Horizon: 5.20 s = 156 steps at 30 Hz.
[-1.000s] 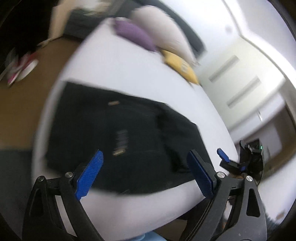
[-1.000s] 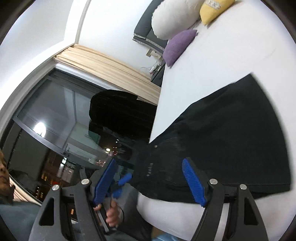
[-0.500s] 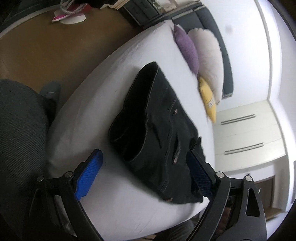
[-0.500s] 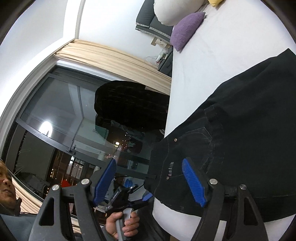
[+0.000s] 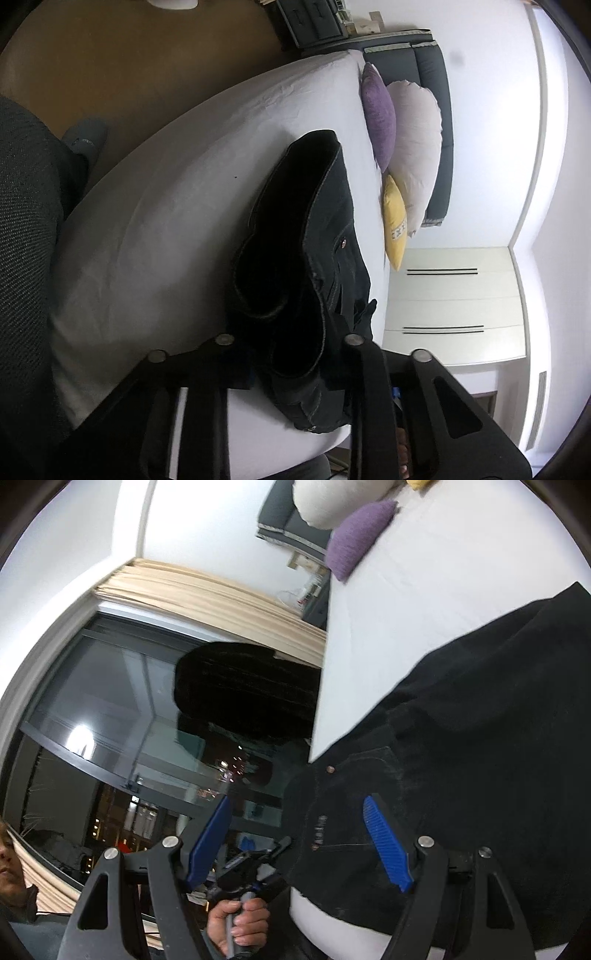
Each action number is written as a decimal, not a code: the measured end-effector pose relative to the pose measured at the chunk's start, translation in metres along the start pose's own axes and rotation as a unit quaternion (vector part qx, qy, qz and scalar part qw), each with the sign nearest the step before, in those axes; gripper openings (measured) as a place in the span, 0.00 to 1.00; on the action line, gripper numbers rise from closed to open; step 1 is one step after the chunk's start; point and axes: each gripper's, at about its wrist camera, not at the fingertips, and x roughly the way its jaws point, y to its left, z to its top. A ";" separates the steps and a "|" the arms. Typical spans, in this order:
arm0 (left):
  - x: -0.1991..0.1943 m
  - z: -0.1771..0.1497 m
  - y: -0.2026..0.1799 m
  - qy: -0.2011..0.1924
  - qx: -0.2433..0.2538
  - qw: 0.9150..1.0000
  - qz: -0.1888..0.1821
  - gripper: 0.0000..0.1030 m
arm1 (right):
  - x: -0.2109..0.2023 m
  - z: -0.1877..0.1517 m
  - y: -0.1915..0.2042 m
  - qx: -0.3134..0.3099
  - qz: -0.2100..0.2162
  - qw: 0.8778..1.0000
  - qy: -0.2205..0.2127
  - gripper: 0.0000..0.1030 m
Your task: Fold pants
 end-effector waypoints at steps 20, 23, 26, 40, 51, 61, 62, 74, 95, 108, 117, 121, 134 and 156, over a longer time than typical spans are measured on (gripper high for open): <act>-0.018 -0.006 -0.142 -0.027 0.178 0.984 0.013 0.13 | 0.054 0.001 -0.040 -0.022 -0.145 0.987 0.062 0.73; -0.008 -0.015 -0.181 -0.026 0.217 0.976 0.018 0.13 | 0.038 0.008 -0.038 0.024 -0.117 0.991 0.063 0.73; 0.010 -0.033 -0.224 -0.020 0.267 0.963 0.024 0.13 | 0.008 0.015 -0.026 0.001 -0.101 0.994 0.037 0.74; 0.215 -0.250 -0.301 0.145 0.554 0.813 0.102 0.13 | -0.117 0.042 -0.046 0.017 -0.055 0.998 0.010 0.90; 0.247 -0.277 -0.302 0.141 0.611 0.767 0.135 0.13 | -0.088 0.033 -0.069 0.005 -0.132 0.987 0.092 0.35; 0.260 -0.334 -0.300 0.130 0.645 0.740 0.135 0.13 | -0.118 0.053 -0.078 -0.025 -0.148 0.986 0.071 0.16; 0.263 -0.338 -0.303 0.129 0.648 0.739 0.135 0.13 | -0.121 0.054 -0.081 -0.022 -0.146 0.987 0.066 0.16; 0.284 -0.369 -0.275 0.183 0.643 0.730 0.142 0.35 | -0.122 0.042 -0.137 0.042 -0.118 0.991 0.052 0.17; 0.202 -0.258 -0.220 0.160 0.537 0.819 0.128 0.64 | -0.130 -0.002 -0.096 0.014 -0.132 0.990 0.043 0.22; 0.259 -0.203 -0.230 0.151 0.526 0.826 0.134 0.63 | -0.121 0.001 -0.078 -0.030 -0.172 0.984 0.034 0.41; 0.171 -0.190 -0.231 0.088 0.473 0.866 0.138 0.82 | -0.154 0.026 -0.046 -0.057 -0.168 0.984 -0.023 0.69; 0.160 -0.170 -0.205 0.125 0.410 0.891 0.147 0.87 | -0.150 0.039 -0.077 -0.013 -0.174 0.985 -0.007 0.70; 0.221 -0.175 -0.196 0.274 0.338 0.896 0.088 0.69 | -0.102 0.054 -0.127 0.055 -0.116 0.990 0.059 0.67; 0.188 -0.100 -0.239 0.243 0.284 0.927 -0.032 0.14 | -0.079 0.085 -0.011 -0.054 -0.109 0.992 0.020 0.17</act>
